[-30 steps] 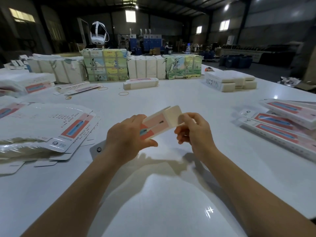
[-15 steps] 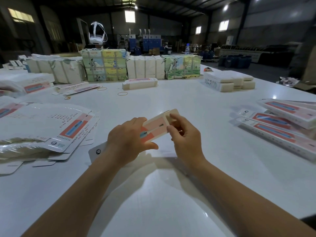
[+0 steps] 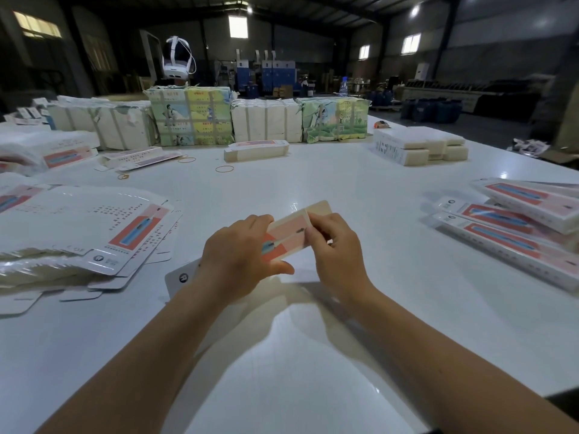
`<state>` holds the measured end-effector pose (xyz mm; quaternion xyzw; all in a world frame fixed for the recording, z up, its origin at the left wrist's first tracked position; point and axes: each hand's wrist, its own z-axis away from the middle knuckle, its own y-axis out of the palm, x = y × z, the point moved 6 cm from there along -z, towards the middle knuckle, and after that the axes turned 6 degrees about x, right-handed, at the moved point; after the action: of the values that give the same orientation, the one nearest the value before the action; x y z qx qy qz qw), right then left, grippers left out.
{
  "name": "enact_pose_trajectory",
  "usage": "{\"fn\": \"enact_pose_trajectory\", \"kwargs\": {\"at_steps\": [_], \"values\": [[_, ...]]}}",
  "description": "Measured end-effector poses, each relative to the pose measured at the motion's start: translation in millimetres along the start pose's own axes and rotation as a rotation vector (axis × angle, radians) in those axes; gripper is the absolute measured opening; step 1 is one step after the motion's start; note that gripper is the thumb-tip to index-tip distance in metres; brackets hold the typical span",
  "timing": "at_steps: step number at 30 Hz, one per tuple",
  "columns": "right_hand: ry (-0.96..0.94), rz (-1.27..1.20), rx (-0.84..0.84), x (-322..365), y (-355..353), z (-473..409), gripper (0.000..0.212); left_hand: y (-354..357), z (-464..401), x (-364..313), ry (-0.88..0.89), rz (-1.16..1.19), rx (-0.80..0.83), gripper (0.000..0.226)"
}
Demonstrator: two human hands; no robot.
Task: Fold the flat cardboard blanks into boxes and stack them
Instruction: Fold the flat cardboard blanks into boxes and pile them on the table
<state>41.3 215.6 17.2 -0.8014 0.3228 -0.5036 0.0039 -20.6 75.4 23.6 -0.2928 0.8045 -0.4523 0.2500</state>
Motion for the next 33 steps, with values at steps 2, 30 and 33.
{"fn": "enact_pose_trajectory", "kwargs": {"at_steps": [2, 30, 33], "values": [[-0.007, 0.029, 0.030, 1, 2, -1, 0.026, 0, 0, 0, -0.010, 0.001, -0.006, 0.078], [0.145, -0.411, 0.110, 0, 3, -3, 0.035, -9, 4, -3, 0.027, -0.032, -0.111, 0.075], [0.121, -0.434, 0.062, 3, -2, -3, 0.031, -11, 5, -5, 0.048, -0.019, -0.136, 0.074]]}}
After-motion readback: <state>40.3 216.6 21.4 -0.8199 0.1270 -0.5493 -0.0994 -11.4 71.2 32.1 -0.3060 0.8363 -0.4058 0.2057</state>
